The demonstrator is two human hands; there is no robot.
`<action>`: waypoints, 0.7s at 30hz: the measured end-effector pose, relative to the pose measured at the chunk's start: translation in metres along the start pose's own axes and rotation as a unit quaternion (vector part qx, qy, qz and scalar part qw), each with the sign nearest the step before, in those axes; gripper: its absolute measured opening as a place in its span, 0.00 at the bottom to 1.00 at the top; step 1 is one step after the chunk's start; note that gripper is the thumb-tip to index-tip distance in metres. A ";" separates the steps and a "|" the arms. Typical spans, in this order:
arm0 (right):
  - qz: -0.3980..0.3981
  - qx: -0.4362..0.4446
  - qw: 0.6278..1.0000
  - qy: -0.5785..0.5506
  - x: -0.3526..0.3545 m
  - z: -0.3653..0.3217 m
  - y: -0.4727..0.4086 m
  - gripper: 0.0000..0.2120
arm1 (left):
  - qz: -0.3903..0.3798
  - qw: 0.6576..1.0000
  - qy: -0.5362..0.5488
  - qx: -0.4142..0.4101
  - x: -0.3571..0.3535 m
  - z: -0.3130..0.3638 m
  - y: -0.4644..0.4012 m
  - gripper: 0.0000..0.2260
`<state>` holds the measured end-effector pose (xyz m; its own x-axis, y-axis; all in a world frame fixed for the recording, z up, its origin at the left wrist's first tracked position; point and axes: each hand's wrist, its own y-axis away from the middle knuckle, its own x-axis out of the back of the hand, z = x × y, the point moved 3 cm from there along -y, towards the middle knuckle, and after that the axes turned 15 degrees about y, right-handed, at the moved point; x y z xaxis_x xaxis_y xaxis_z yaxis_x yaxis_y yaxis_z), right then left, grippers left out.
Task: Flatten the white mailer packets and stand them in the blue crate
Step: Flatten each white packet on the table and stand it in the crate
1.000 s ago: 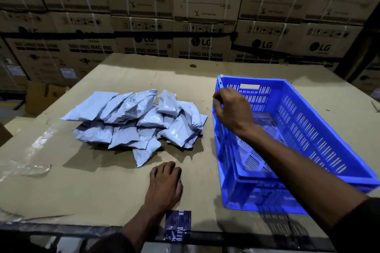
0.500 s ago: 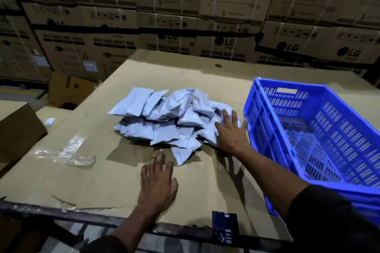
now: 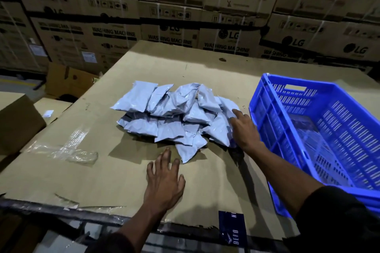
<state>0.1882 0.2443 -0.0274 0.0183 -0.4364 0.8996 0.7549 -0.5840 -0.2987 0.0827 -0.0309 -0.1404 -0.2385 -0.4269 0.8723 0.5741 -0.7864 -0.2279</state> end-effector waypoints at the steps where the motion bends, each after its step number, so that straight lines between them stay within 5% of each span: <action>1: 0.024 -0.011 0.999 -0.021 0.003 -0.002 0.007 0.07 | -0.002 1.000 0.000 0.000 0.000 0.000 0.000 0.23; 7: 0.200 -0.061 0.955 -0.209 0.044 -0.026 0.081 0.10 | 0.022 0.999 0.019 -0.021 0.006 0.003 0.003 0.26; 12: 0.243 -0.152 0.876 -0.388 0.069 -0.037 0.152 0.15 | 0.086 0.988 0.087 -0.089 0.016 0.011 0.020 0.34; 16: 0.081 -0.174 0.822 -0.537 0.061 -0.036 0.175 0.24 | 0.107 0.980 0.099 -0.133 0.020 0.010 0.032 0.32; 21: -0.162 -0.147 0.792 -0.571 0.033 -0.033 0.177 0.20 | 0.117 0.973 0.065 -0.188 0.028 0.010 0.048 0.30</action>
<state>0.3002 0.1039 -0.0608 0.5619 0.5736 0.5961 0.6595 -0.7456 0.0957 0.1116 -0.0758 -0.1225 -0.2473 -0.6469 0.7214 0.3030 -0.7588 -0.5765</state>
